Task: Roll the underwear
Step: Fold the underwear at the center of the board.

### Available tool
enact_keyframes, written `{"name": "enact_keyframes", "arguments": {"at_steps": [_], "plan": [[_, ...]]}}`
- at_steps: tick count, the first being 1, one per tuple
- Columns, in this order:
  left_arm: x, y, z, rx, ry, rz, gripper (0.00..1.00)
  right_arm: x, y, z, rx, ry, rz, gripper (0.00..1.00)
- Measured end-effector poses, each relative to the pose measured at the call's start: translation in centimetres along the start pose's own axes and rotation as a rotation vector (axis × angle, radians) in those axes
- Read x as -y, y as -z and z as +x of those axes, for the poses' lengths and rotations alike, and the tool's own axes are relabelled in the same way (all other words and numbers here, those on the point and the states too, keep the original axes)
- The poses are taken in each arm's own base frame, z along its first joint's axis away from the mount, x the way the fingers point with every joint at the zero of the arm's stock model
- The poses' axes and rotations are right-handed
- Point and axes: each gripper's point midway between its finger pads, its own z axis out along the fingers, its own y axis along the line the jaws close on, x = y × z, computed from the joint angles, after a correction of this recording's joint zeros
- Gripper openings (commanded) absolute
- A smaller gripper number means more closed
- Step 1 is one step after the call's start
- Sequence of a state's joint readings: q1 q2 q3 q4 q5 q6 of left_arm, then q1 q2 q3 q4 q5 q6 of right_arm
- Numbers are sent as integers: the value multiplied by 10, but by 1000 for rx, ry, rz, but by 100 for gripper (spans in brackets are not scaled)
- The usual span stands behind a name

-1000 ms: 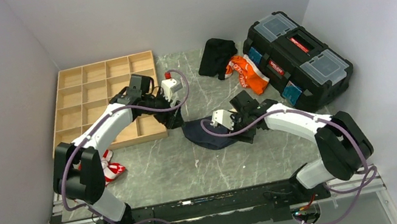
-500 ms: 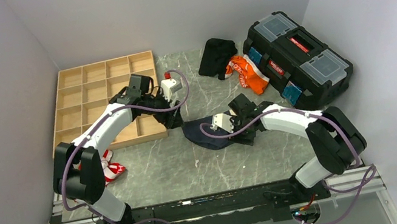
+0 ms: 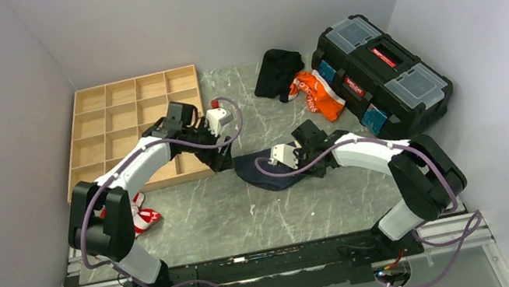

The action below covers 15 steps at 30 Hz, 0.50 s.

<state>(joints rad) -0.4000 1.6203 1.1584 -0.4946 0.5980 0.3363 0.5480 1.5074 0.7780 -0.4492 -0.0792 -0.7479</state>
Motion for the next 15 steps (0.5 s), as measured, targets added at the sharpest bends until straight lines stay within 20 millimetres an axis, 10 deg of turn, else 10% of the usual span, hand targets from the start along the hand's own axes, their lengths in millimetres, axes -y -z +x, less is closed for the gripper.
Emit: {"name": "enact_keyframes", "arguments": {"at_steps": [3, 15], "plan": [[-4, -2, 6, -9, 1, -25, 98, 1, 0, 0, -4, 0, 7, 0], [1, 5, 12, 53, -53, -71, 91, -1, 0, -2, -11, -19, -29, 0]]}}
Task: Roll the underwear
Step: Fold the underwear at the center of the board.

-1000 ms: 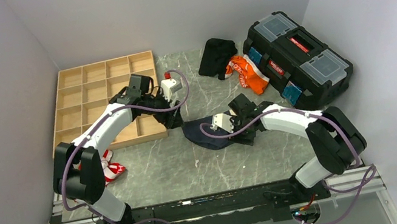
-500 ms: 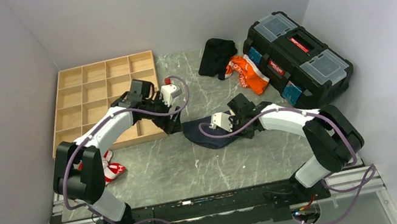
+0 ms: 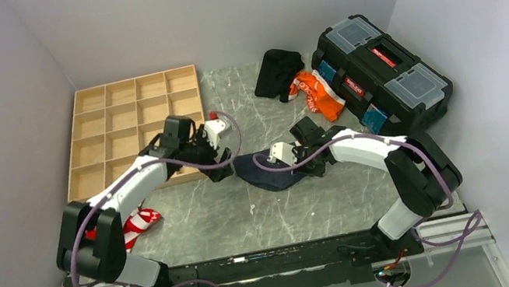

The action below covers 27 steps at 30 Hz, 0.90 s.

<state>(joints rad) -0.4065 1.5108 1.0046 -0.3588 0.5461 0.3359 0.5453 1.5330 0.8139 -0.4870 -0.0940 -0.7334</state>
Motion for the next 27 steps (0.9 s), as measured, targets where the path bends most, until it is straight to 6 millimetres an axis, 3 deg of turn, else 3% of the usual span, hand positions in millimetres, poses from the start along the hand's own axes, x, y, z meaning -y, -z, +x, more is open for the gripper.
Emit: {"name": "enact_keyframes", "arguments": {"at_steps": [6, 9, 16, 20, 27], "plan": [[55, -4, 12, 57, -205, 60, 88, -17, 2, -7, 1, -17, -129, 0], [76, -12, 6, 75, -296, 99, 88, -29, 4, -9, -9, -32, -215, 0], [105, -35, 4, 61, -492, 104, 86, -55, 14, -10, -29, -99, -417, 0], [127, -47, 4, 74, -583, 130, 87, -59, 18, -11, -33, -155, -504, 0], [132, -53, 8, 99, -638, 117, 89, -56, 24, -13, -26, -216, -556, 0]]}}
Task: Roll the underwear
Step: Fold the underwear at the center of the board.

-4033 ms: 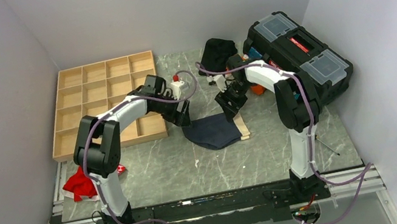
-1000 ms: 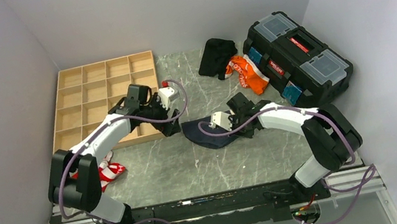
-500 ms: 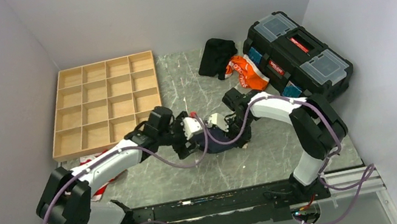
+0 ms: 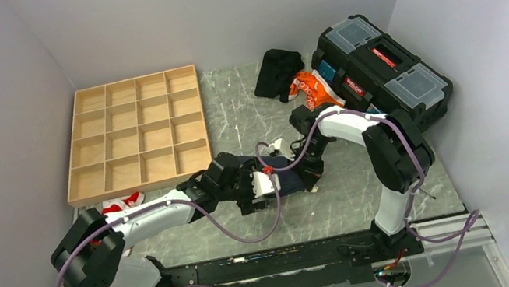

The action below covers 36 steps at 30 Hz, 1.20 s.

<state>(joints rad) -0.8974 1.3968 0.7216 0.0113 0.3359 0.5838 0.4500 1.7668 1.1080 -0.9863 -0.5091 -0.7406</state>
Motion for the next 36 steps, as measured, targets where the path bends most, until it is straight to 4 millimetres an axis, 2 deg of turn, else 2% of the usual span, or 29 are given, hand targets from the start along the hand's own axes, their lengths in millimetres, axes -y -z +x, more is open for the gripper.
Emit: {"name": "enact_keyframes", "arguments": {"at_steps": [4, 9, 12, 14, 18, 22, 28, 31, 36], "plan": [[-7, 5, 12, -6, -1, -67, 91, 0, -1, 2, -9, -11, -9, 0], [-29, 23, 43, -53, 68, -179, 92, 1, -1, 3, -8, -16, -11, 0], [-42, 32, 42, -42, 83, -229, 92, 1, -2, 3, -9, -18, -12, 0], [-43, 35, 38, -25, 81, -231, 92, 1, -2, 4, -8, -23, -16, 0], [-30, 30, 33, -17, 64, -171, 90, 1, 0, 2, -5, -39, -37, 0], [-10, 16, 19, -22, 5, -77, 90, 1, 7, -4, 11, -53, -64, 0], [-3, -5, 3, -20, -53, -23, 90, -3, 21, -14, 37, -67, -117, 0], [-2, -14, 0, -22, -63, -8, 91, -5, 22, -13, 30, -74, -130, 0], [17, -30, 3, -45, -79, 44, 91, -8, 20, -8, 6, -88, -155, 0]]}}
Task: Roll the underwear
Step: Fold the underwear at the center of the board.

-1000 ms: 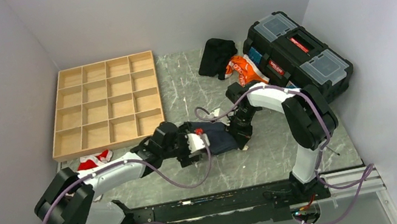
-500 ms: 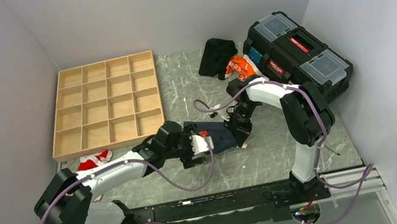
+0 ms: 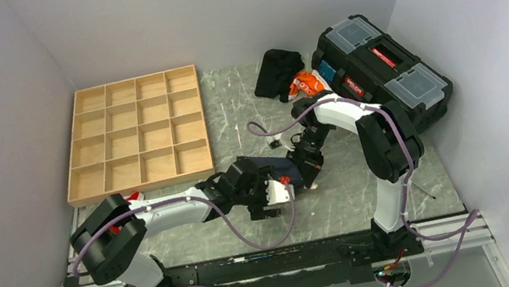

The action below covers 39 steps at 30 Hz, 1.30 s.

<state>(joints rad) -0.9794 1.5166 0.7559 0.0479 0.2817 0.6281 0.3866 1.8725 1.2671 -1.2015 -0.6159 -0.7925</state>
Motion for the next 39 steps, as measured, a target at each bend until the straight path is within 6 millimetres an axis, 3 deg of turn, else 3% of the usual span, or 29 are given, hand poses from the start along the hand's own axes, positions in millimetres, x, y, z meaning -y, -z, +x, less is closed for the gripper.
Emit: {"name": "enact_keyframes", "arguments": {"at_steps": [6, 10, 18, 22, 26, 29, 39], "plan": [[5, -21, 15, -64, -16, -22, 81, -1, -1, 2, -7, -9, -15, 0], [-10, -28, 14, -87, -19, -79, 71, -3, 0, 2, -5, -7, -24, 0], [-18, -33, 20, -124, -18, -112, 38, -4, 0, 2, -1, -1, -34, 0], [-10, -32, 26, -151, -17, -74, 18, -4, 0, 2, -2, 3, -37, 0], [1, -30, 25, -163, -8, 1, 5, -7, -1, 4, -5, 2, -53, 0], [9, -28, 19, -163, 0, 65, 0, -12, -2, 8, -12, -8, -75, 0], [41, -11, 3, -158, 52, 303, 0, -30, 1, 16, -39, -38, -141, 2]]}}
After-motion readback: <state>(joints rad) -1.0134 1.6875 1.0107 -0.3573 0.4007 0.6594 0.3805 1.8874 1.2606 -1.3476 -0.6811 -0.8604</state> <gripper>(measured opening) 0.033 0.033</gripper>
